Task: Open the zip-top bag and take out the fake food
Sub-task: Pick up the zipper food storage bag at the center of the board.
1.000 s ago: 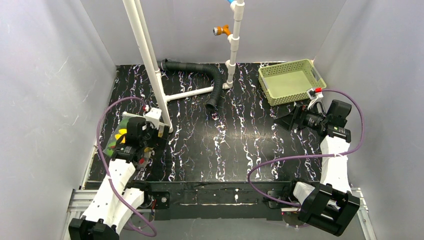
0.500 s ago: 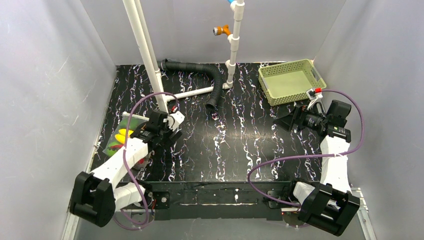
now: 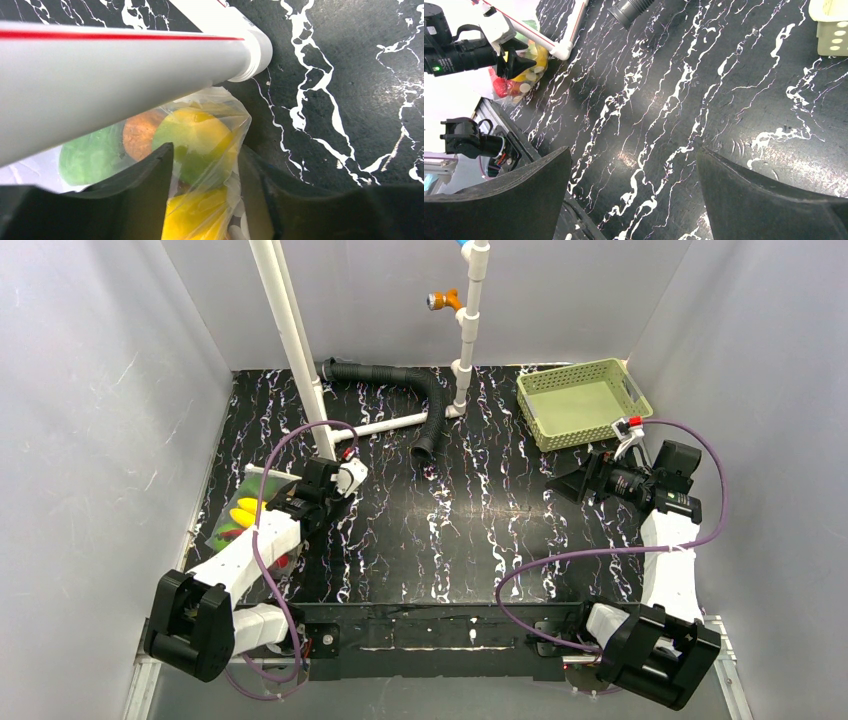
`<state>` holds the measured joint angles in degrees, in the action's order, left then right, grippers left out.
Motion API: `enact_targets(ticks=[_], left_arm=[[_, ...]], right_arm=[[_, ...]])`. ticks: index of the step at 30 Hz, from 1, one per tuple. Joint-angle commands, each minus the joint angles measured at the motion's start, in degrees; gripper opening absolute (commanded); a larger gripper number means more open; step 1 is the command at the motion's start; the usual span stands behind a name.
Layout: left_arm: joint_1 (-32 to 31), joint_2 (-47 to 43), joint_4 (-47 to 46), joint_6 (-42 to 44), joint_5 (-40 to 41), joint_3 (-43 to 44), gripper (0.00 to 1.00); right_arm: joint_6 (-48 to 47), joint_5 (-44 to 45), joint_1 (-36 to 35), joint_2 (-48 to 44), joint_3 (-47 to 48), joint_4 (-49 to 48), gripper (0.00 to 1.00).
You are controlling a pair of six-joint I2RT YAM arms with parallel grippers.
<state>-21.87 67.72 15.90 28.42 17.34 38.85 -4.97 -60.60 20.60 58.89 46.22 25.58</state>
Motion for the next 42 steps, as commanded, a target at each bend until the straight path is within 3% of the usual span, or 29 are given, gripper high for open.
enact_targets(ticks=[1,8,14,18,26,31,42], left_arm=[[-0.56,-0.65,-2.37,0.97,-1.05,0.51,0.44],[-0.59,-0.02,-2.77,1.27,-1.26,-0.31,0.38],[-0.6,-1.13,-0.76,1.82,-2.92,-0.14,0.09],[-0.6,-4.99,3.6,1.65,-4.74,0.32,0.0],[-0.71,-19.2,12.23,0.5,-8.74,-1.59,0.0],[-1.09,-28.84,20.23,5.06,-14.73,-1.46,0.0],[-1.91,-29.09,42.79,9.37,-20.72,12.92,0.0]], right_arm=[[-1.25,-1.28,0.21,-0.48,1.52,0.12,1.0],[-1.41,-1.14,0.18,-0.83,1.67,0.41,1.0],[-1.44,-1.25,0.2,-1.06,1.7,0.63,1.0],[-1.42,-1.37,0.23,-0.95,1.74,0.65,1.0],[-1.86,-0.98,0.21,-0.94,2.12,1.13,1.0],[-1.88,-1.09,0.23,-0.41,2.19,1.18,1.0],[-2.06,-0.92,0.23,-0.1,2.21,1.23,1.0]])
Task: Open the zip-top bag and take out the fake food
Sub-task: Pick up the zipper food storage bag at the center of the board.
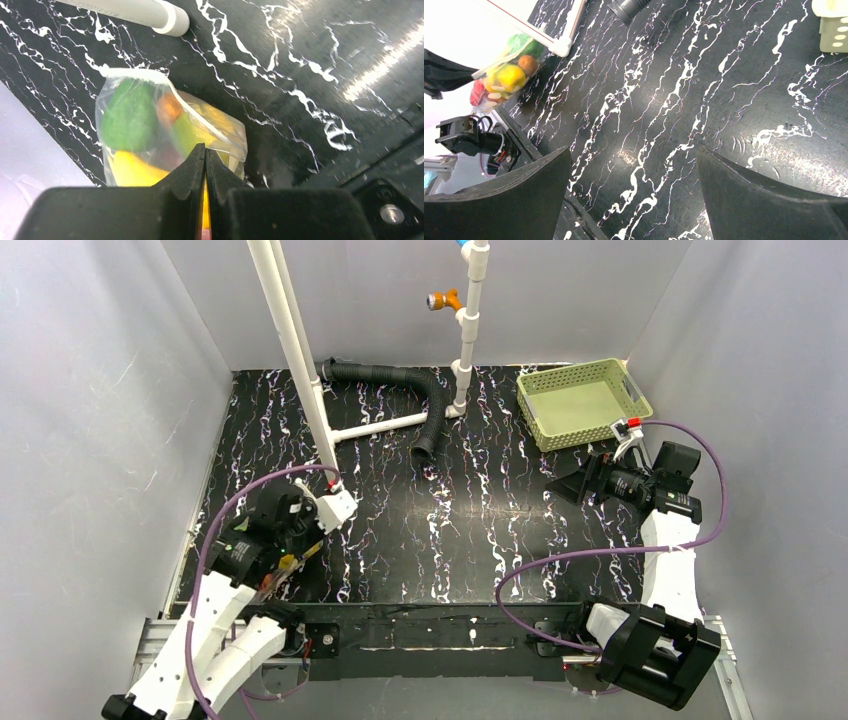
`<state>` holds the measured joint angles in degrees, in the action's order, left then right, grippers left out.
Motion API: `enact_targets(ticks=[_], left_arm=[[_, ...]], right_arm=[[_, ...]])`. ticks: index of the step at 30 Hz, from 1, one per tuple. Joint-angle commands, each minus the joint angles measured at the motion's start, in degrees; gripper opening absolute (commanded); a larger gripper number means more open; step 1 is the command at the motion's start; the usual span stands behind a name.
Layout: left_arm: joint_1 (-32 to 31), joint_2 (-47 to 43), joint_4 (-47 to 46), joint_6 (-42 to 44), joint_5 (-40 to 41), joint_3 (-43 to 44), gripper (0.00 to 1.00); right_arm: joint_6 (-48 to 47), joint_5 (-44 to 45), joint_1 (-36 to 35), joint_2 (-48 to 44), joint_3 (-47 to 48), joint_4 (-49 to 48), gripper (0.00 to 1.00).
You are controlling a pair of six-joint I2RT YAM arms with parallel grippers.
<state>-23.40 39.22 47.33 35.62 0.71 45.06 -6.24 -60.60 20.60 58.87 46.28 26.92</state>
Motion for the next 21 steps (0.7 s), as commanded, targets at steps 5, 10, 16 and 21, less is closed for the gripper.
enact_targets(ticks=[5,10,16,21], left_arm=[[-0.71,-2.57,17.89,5.0,-8.25,12.78,0.0],[-2.13,-2.64,22.22,7.28,-12.59,16.3,0.0],[-4.67,-2.61,26.96,7.93,-16.69,21.07,0.0],[-5.25,-2.69,27.24,7.92,-23.99,23.89,0.0]], right_arm=[[-0.79,-0.99,0.17,-0.2,2.14,-0.08,1.0],[-0.95,-0.99,0.19,-0.17,2.06,-0.11,1.0],[-1.05,-1.22,0.17,-0.28,1.96,-0.06,1.0],[-1.14,-1.45,0.19,-0.26,1.83,-0.11,1.0]])
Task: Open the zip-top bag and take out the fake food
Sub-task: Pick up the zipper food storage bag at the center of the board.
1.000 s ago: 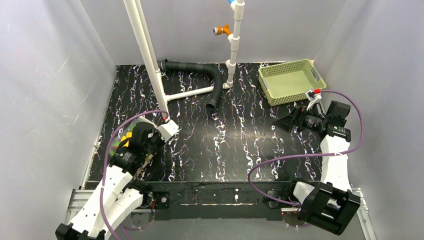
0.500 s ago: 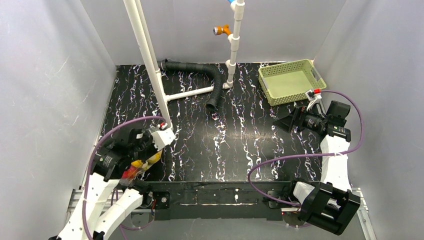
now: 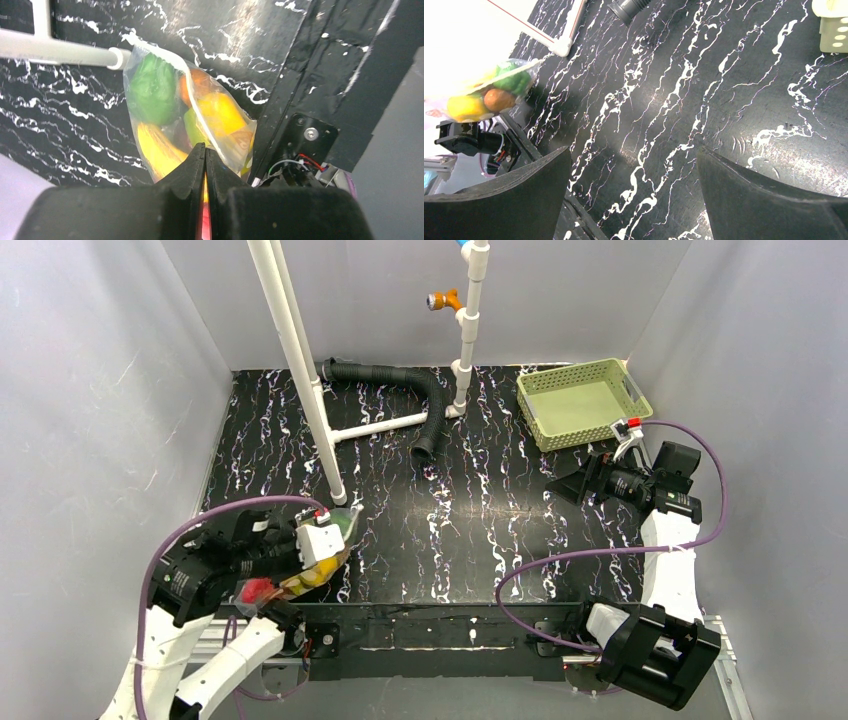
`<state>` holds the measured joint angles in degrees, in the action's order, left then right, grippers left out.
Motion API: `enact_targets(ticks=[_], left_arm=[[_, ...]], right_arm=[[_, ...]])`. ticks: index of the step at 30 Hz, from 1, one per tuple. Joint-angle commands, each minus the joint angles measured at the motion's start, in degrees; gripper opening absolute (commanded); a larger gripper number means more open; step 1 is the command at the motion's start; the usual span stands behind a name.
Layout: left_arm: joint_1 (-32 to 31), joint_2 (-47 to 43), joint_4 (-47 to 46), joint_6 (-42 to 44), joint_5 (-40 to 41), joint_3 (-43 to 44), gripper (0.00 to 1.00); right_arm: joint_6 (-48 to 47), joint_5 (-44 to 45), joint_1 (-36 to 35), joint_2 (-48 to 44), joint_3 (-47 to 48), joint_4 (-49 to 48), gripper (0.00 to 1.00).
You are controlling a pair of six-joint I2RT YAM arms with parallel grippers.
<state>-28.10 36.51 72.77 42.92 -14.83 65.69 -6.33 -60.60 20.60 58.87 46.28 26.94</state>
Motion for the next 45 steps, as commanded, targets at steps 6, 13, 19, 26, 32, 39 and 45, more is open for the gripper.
enact_targets(ticks=[6,13,19,26,32,39,45], left_arm=[[-0.58,1.05,-0.99,-0.43,-19.92,4.75,0.0],[-0.56,1.64,-15.17,-7.42,-30.4,0.83,0.0],[-0.63,4.82,-35.91,-18.46,-36.41,-5.15,0.0],[-0.89,11.35,-52.41,-25.79,-36.38,-8.9,0.0],[-3.92,20.57,-66.2,-29.88,-36.41,-11.01,0.0],[-6.15,28.98,-83.71,-35.87,-35.56,-12.58,0.0],[-9.23,33.99,-96.12,-42.25,-32.87,-13.75,0.0]], right_arm=[[-1.5,-1.45,0.23,-0.34,1.77,0.04,1.0],[-7.99,-1.32,-1.32,-1.02,1.05,2.53,1.0],[-23.71,-4.81,-6.59,0.09,1.64,12.5,1.0],[-49.19,-11.17,-13.9,2.55,4.07,29.56,1.0],[-60.8,-10.41,-18.19,2.91,7.91,34.36,1.0],[-61.91,-11.86,-18.32,8.0,14.66,35.06,1.0],[-47.49,-15.36,-18.45,5.57,8.95,22.93,1.0]])
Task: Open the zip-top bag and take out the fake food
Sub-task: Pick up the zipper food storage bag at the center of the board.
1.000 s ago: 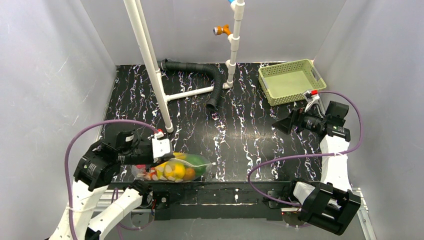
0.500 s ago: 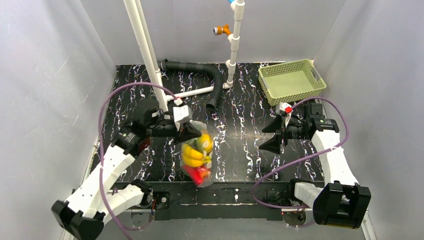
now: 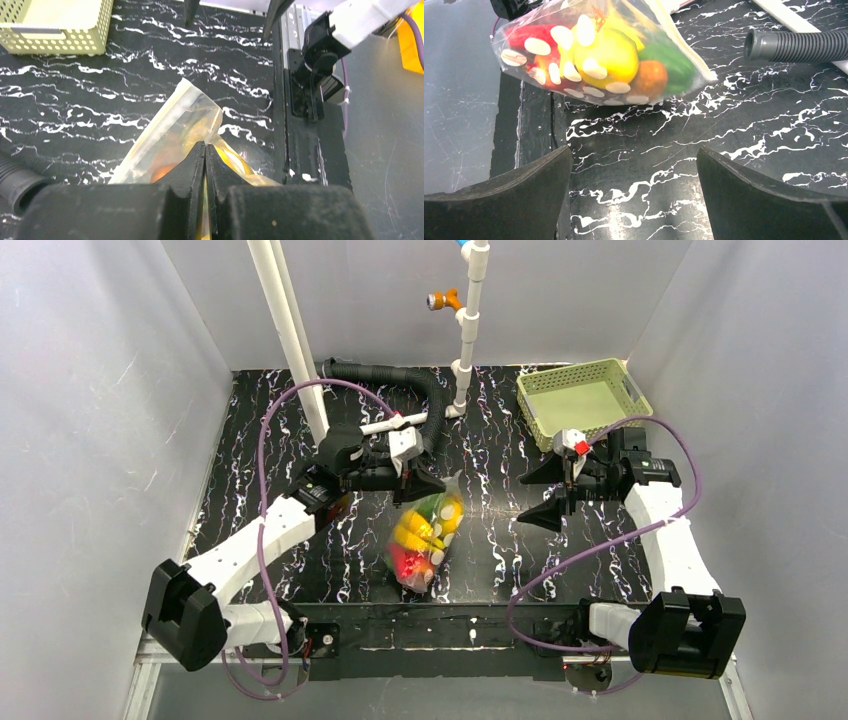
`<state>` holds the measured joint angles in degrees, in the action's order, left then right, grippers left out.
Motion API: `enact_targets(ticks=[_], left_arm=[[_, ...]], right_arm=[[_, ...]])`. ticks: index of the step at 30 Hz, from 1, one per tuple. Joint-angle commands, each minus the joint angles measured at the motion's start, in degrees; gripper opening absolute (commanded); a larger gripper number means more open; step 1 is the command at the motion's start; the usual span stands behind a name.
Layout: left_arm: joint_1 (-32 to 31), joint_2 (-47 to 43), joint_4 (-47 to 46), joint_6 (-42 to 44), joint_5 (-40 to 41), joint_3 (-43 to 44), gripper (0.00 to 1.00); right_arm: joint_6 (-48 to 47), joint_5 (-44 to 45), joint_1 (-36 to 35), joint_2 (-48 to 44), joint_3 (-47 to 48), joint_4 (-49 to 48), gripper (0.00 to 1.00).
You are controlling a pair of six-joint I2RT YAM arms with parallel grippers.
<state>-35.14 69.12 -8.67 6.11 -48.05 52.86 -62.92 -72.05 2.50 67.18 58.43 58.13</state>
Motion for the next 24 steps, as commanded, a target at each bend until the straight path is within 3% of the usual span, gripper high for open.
enact_targets(ticks=[1,3,7,10,18,24], left_arm=[[-2.74,2.51,-16.64,-7.56,0.24,-1.06,0.0],[-3.81,5.06,-20.11,-9.53,-0.31,-1.38,0.0],[-4.18,6.9,-24.82,-11.09,-3.0,-4.39,0.0],[-4.19,7.36,-18.99,-8.96,-3.4,-4.5,0.0],[-4.24,4.15,-16.23,-8.34,-1.8,-11.24,0.0],[-4.11,-0.83,-5.87,-2.09,0.13,-11.3,0.0]], right_arm=[[13.46,-3.32,-0.5,-3.6,-5.0,-11.95,0.99],[17.66,-1.21,-0.6,-4.81,-6.99,-16.65,1.0],[17.81,-0.16,-0.59,-4.71,-7.41,-17.04,1.0],[15.28,-1.64,-0.57,-3.94,-8.08,-15.78,1.0],[-3.6,-1.93,-1.76,0.25,-5.29,-1.17,1.0],[-6.41,6.46,-8.49,2.3,-0.06,-0.8,1.0]])
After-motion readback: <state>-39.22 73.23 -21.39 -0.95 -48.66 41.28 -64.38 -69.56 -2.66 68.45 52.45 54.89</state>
